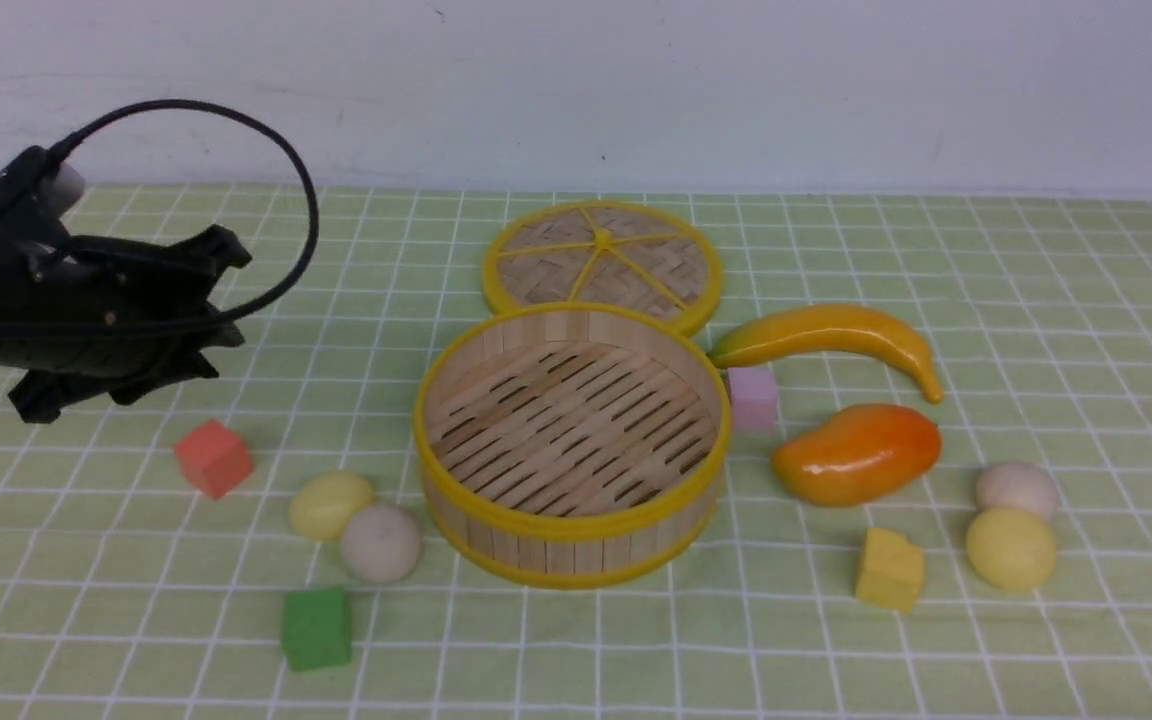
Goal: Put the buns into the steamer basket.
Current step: Use the left arm to grab a steamed stuffed bun
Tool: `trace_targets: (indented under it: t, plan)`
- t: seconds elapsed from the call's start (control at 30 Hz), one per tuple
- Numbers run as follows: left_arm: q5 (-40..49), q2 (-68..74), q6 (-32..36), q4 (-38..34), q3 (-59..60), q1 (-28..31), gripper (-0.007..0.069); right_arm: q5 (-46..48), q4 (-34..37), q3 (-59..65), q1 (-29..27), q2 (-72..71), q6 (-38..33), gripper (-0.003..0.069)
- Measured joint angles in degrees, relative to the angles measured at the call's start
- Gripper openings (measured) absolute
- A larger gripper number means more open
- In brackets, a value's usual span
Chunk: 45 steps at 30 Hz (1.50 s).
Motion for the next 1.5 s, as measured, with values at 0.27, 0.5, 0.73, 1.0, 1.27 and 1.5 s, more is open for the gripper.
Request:
trace_targets:
  t: [0.27, 0.5, 0.73, 1.0, 1.27, 1.5]
  plan:
    - [21.1, 9.4, 10.7, 0.0, -13.4, 0.0, 0.0238, 0.0, 0.0, 0.0, 0.0, 0.0, 0.0, 0.0239]
    - [27.6, 18.2, 11.3, 0.0, -17.2, 0.0, 0.0238, 0.0, 0.0, 0.0, 0.0, 0.0, 0.0, 0.0239]
    - [26.4, 20.7, 11.3, -1.3, -17.3, 0.0, 0.0238, 0.0, 0.0, 0.0, 0.0, 0.0, 0.0, 0.0239]
    - [26.0, 21.3, 12.3, -3.5, -17.4, 0.0, 0.0238, 0.0, 0.0, 0.0, 0.0, 0.0, 0.0, 0.0239]
    - [27.8, 23.7, 12.6, -3.6, -17.5, 0.0, 0.0238, 0.0, 0.0, 0.0, 0.0, 0.0, 0.0, 0.0239]
    - [29.0, 23.7, 13.3, -3.8, -17.6, 0.0, 0.0148, 0.0, 0.0, 0.0, 0.0, 0.0, 0.0, 0.0239]
